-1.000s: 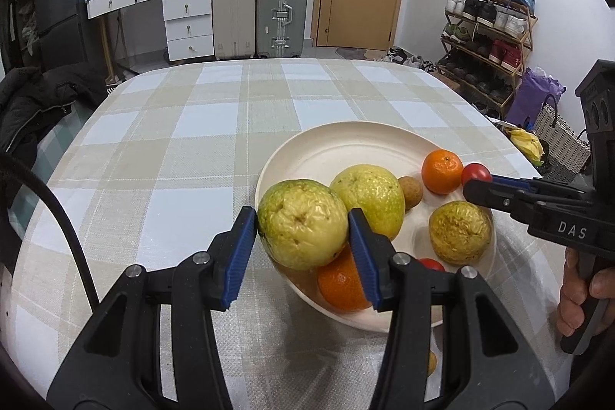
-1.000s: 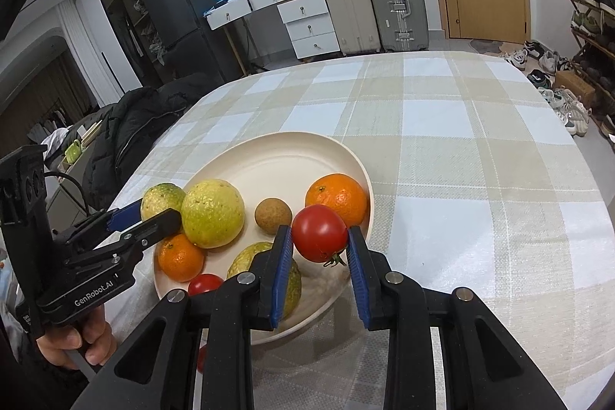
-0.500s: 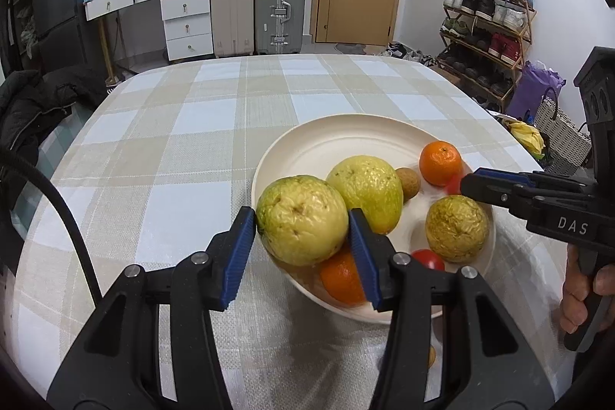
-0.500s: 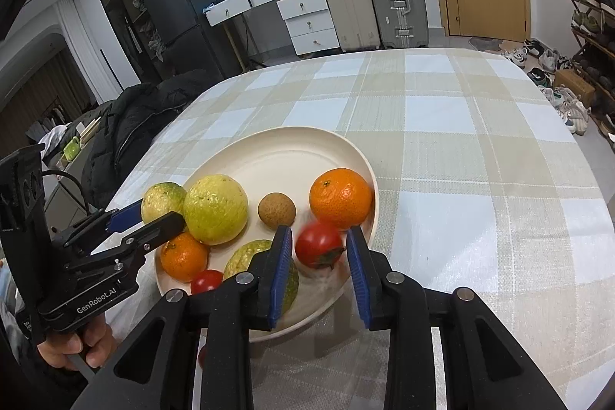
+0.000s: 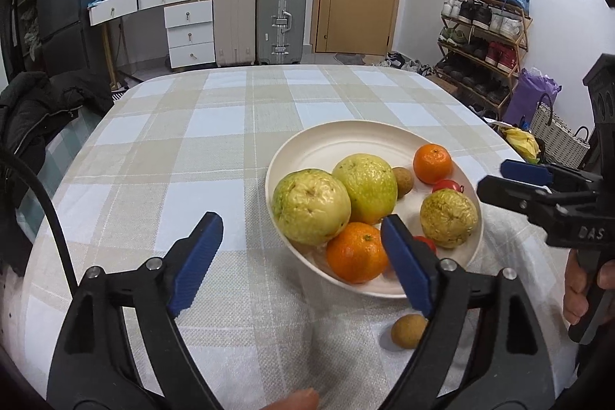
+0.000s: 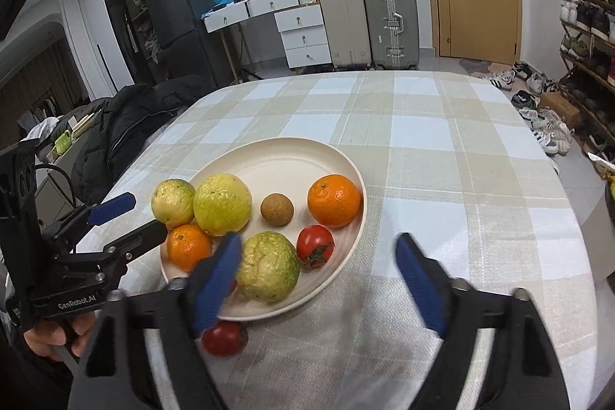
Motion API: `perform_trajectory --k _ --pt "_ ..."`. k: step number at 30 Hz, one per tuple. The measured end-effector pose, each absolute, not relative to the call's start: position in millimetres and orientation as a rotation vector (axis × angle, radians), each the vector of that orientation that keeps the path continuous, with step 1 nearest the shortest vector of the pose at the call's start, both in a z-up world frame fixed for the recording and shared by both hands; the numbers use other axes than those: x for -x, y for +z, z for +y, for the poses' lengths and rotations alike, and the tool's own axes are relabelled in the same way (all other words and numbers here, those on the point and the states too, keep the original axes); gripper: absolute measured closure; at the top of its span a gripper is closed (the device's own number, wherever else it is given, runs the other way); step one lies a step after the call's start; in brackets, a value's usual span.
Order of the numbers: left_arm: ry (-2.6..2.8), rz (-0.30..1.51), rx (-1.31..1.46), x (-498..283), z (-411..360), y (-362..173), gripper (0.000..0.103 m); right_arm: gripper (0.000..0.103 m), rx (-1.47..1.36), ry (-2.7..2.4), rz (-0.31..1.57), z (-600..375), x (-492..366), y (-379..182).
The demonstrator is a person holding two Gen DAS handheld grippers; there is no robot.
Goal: Organize fruits
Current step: 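Open both tools to drop the tomato and pomelo onto the plate, then withdraw both tools, right toward the loose tomato, left toward the brown fruit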
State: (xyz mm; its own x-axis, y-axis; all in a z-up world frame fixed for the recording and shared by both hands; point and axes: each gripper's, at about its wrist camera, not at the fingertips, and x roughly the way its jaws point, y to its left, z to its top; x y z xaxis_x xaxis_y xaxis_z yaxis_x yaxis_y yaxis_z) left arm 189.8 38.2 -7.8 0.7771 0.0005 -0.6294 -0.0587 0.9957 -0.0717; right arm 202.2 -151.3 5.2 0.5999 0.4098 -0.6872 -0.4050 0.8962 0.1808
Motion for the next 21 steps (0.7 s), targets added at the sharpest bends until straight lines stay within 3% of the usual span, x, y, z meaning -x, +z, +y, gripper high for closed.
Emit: perform_trajectory --k 6,21 --pt "0.053 0.658 0.092 -168 41 2 0.001 0.0 -0.032 0.464 0.764 -158 -191 11" --pt "0.036 0.649 0.058 -119 15 19 0.001 0.0 0.017 0.485 0.801 -155 -166 8"
